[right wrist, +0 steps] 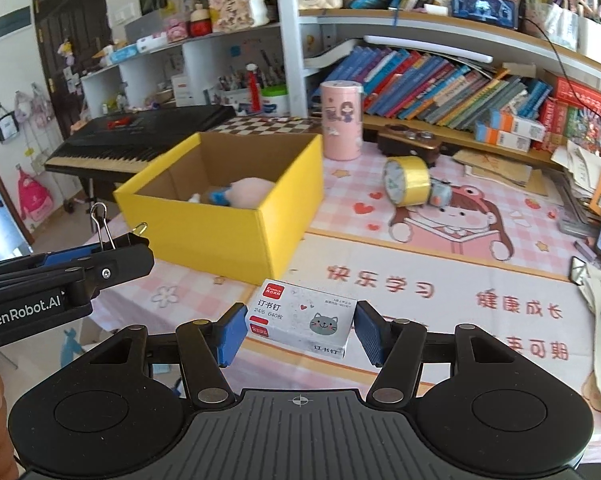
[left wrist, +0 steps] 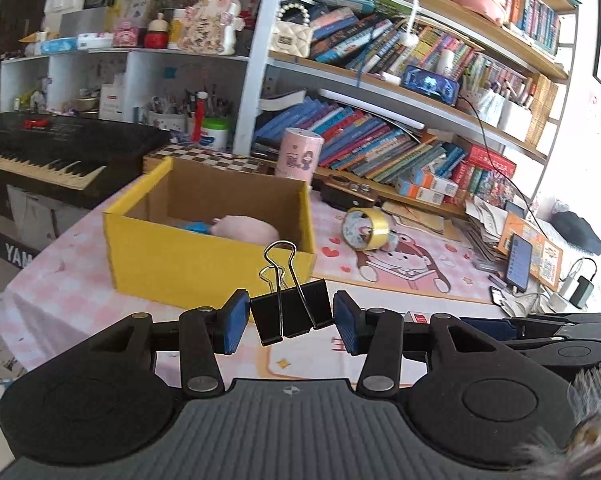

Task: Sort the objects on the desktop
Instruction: 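Carry the binder clip and stapler-pin box with both tools over the yellow box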

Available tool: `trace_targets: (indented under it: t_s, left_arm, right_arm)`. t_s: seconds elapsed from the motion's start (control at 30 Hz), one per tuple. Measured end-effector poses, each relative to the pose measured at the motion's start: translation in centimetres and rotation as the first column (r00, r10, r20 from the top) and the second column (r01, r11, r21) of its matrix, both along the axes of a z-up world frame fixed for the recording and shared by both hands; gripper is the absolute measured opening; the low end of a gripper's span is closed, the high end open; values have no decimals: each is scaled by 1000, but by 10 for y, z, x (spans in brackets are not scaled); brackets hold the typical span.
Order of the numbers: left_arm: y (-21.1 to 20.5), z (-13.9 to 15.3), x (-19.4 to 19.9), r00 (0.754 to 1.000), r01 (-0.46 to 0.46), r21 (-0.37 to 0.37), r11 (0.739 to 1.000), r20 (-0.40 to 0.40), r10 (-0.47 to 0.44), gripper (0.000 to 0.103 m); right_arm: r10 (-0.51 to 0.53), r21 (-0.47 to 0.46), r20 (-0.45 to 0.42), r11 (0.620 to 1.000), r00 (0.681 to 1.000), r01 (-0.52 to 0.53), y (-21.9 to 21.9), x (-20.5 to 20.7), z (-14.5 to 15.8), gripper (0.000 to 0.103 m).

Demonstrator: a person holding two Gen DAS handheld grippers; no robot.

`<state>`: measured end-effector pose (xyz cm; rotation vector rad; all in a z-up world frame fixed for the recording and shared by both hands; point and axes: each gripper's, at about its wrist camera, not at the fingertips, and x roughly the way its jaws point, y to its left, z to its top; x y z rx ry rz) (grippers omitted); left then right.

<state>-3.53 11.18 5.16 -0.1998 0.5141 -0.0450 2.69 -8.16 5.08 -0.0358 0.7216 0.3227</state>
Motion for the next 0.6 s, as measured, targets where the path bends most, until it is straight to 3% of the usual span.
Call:
trace_targets:
  t_s: [0.33,0.6]
  left_arm:
    - [37,4,-19,996,-93,1,996,7,93,44]
    - [52,8,-1,989,-145,-11,989,22,145,44]
  right_arm:
    - [108,7,-2,994,994,-108,46,-3,-1,59]
    - [190,-8,13,982,982,-190,69,11,1,59]
